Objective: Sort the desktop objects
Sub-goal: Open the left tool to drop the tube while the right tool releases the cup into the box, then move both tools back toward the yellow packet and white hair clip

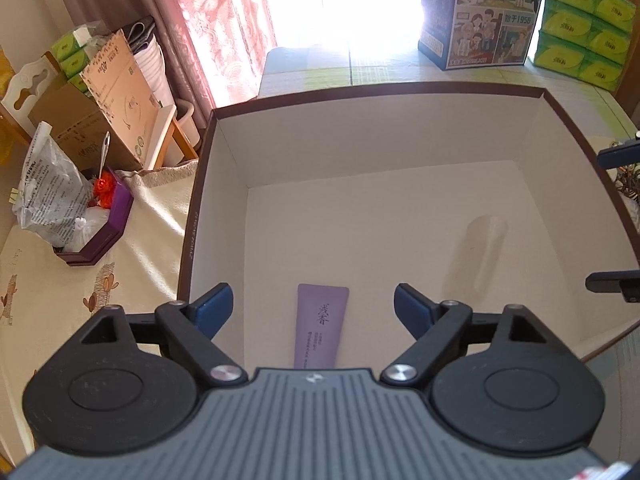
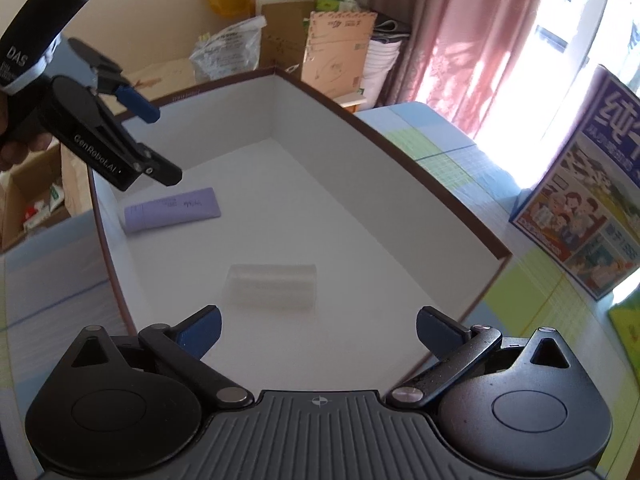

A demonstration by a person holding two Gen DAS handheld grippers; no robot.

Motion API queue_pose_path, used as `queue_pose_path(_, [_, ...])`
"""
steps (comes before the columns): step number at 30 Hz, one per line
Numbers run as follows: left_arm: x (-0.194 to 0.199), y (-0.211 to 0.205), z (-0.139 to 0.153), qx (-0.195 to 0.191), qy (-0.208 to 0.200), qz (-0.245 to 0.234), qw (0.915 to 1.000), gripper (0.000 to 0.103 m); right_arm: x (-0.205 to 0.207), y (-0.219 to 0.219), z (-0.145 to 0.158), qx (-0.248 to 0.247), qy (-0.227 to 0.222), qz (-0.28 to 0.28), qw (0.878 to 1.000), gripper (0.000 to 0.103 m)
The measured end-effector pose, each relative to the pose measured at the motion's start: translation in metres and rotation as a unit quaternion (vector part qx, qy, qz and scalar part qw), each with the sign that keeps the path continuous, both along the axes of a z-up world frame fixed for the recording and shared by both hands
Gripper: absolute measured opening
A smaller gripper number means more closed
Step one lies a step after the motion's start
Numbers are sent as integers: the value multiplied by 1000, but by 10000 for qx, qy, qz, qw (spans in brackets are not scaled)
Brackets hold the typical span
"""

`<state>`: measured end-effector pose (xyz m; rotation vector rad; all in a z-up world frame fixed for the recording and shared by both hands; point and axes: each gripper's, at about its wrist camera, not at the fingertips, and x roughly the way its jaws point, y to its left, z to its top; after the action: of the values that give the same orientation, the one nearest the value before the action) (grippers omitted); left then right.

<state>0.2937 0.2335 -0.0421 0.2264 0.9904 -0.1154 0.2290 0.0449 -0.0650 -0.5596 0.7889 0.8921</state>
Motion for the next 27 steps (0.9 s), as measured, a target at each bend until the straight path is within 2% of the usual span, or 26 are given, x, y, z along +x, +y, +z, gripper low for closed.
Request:
queue_pose_path(8, [-27,-9,26,-145,-237,32,9996,89,-27,-29,27,622,7,-269,9977,101])
queue_pose_path(16, [-75,-22,49,-259,-521,148,9982,91,-72,-65,52,1266,17,-485,9908,101])
queue_pose_path(27, [-150,-45,54,-489,-556,343,9967,92,-129,-123,55,1459,89,-746,9864,101])
